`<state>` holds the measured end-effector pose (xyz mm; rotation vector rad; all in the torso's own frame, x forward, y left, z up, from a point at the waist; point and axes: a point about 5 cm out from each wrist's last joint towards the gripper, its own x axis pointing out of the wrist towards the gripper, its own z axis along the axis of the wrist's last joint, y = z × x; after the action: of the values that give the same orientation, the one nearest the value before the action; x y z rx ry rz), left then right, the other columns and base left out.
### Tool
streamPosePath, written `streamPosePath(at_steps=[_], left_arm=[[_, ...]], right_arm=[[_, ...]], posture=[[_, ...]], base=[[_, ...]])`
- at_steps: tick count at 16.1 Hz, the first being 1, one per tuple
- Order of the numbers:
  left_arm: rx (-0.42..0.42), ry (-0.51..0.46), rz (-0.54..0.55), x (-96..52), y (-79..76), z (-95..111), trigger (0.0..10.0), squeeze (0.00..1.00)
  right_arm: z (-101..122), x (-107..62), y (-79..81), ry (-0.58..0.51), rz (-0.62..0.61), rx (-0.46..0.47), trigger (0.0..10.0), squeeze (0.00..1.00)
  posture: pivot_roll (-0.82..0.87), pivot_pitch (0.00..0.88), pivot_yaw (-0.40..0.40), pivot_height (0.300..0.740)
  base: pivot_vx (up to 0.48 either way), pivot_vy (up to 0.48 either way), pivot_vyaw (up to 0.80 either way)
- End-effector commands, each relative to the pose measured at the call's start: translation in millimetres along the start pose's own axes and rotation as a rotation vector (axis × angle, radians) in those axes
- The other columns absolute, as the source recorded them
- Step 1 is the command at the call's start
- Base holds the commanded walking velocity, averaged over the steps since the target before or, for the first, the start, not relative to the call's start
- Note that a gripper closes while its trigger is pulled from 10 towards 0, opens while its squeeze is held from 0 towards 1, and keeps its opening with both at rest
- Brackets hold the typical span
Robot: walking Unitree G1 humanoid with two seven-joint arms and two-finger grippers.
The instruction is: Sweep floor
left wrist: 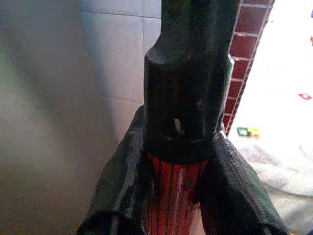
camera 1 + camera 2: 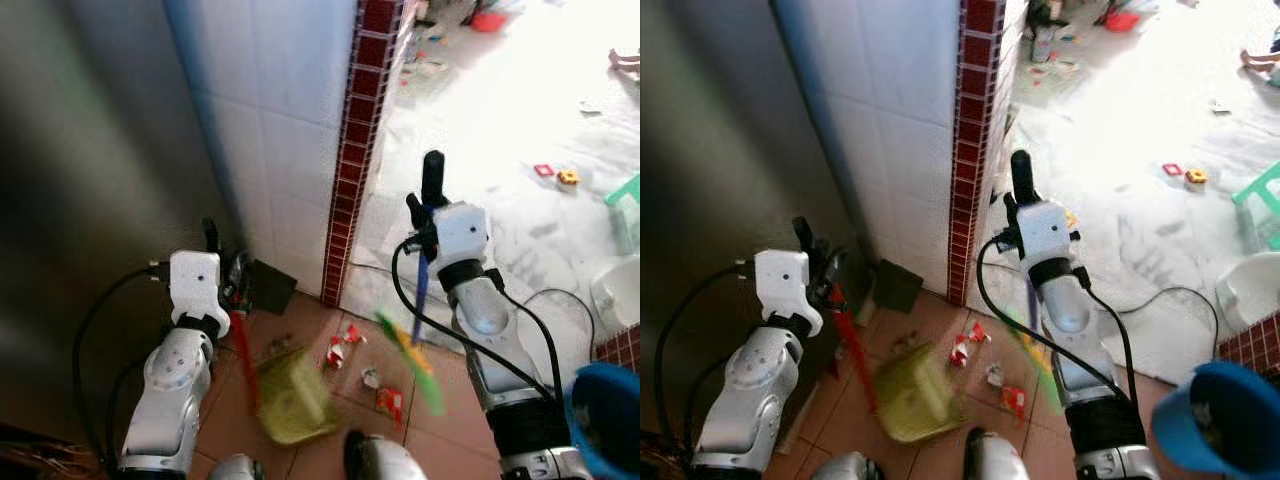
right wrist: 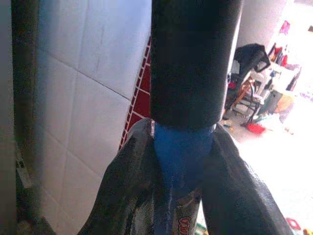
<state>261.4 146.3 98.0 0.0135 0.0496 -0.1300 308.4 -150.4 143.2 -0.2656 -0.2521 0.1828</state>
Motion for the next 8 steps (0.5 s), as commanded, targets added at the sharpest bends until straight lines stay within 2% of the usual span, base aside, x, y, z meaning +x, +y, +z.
streamPosePath(at_steps=[1, 3, 5, 7, 8], left_arm=[[0.007, -0.011, -0.016, 4.0, -3.3, 3.6, 10.0, 0.0], [0.021, 0.062, -0.045, 6.3, -7.1, -7.3, 10.0, 0.0], [0.032, 0.047, -0.07, 17.3, -13.2, -7.0, 10.0, 0.0], [0.022, 0.061, -0.086, 21.9, -16.4, -11.7, 10.0, 0.0], [0.024, 0.056, -0.101, 28.4, -19.5, -14.9, 10.0, 0.0]], right_arm=[[6.1, 1.8, -4.0, -0.028, -0.001, -0.027, 10.0, 0.0], [4.0, 1.2, -1.7, -0.015, 0.006, -0.025, 10.0, 0.0], [1.0, 1.4, 1.3, 0.004, 0.017, -0.021, 10.0, 0.0], [-1.7, 0.9, 3.5, 0.026, 0.022, -0.005, 10.0, 0.0], [-5.3, 0.6, 5.6, 0.058, 0.017, 0.052, 10.0, 0.0]], posture=[[-0.08, 0.105, -0.004, 0.74], [-0.08, 0.106, -0.004, 0.74], [-0.08, 0.11, -0.008, 0.74], [-0.09, 0.11, -0.017, 0.74], [-0.1, 0.112, -0.02, 0.74]], base=[[0.0, 0.0, 0.0], [0.0, 0.0, 0.0], [0.0, 0.0, 0.0], [0.0, 0.0, 0.0], [0.0, 0.0, 0.0]])
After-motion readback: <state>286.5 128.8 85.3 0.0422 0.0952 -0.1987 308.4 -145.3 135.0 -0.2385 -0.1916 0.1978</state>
